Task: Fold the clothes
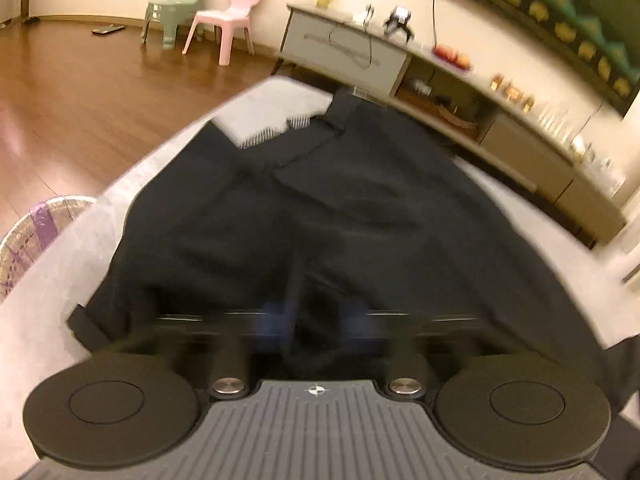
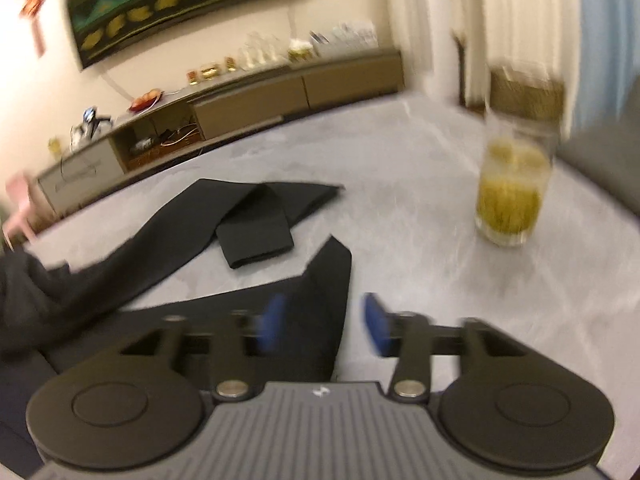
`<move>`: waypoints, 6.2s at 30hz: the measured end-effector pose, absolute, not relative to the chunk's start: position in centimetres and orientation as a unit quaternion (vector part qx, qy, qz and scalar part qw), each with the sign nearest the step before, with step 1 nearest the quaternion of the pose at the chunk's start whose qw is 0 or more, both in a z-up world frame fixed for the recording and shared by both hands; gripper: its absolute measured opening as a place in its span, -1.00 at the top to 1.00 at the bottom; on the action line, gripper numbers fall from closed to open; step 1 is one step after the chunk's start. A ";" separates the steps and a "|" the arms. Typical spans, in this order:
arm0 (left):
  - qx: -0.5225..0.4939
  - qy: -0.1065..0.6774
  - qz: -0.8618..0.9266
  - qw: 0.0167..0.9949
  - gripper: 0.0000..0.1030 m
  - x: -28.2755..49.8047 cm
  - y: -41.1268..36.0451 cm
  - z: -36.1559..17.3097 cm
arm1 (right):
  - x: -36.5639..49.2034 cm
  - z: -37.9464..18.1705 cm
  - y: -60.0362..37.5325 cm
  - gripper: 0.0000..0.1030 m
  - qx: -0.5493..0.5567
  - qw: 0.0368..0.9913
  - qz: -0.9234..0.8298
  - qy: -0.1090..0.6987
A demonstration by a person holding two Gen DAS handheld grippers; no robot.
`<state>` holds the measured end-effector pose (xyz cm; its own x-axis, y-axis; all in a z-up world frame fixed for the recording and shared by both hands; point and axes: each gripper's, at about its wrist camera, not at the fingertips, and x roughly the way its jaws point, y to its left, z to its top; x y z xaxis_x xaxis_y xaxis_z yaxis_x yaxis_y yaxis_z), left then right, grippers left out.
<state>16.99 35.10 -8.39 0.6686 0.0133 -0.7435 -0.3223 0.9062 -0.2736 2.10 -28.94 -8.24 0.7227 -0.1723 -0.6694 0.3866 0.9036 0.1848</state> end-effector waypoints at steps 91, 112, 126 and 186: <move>-0.199 0.416 0.068 0.885 0.96 15.3 35.0 -10.9 | 20.7 -5.8 -25.6 0.99 -0.108 0.920 0.035 0.375; -0.408 0.349 0.051 0.842 -0.19 10.9 36.9 -9.5 | -2.4 -5.4 -30.2 0.49 0.003 0.930 -0.049 0.365; -0.386 0.353 0.024 0.852 1.00 14.1 34.7 -10.2 | -3.5 -4.1 -29.3 0.36 -0.024 0.944 -0.102 0.314; -0.429 0.281 0.157 0.844 0.01 -5.4 50.5 -7.4 | 9.8 -8.4 35.5 0.96 -0.329 0.777 0.459 0.278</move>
<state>-5.43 50.53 -7.44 0.7927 0.0229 -0.6092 -0.5057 0.5827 -0.6361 9.79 35.48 -8.36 0.4252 0.5304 -0.7334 -0.8957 0.3630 -0.2569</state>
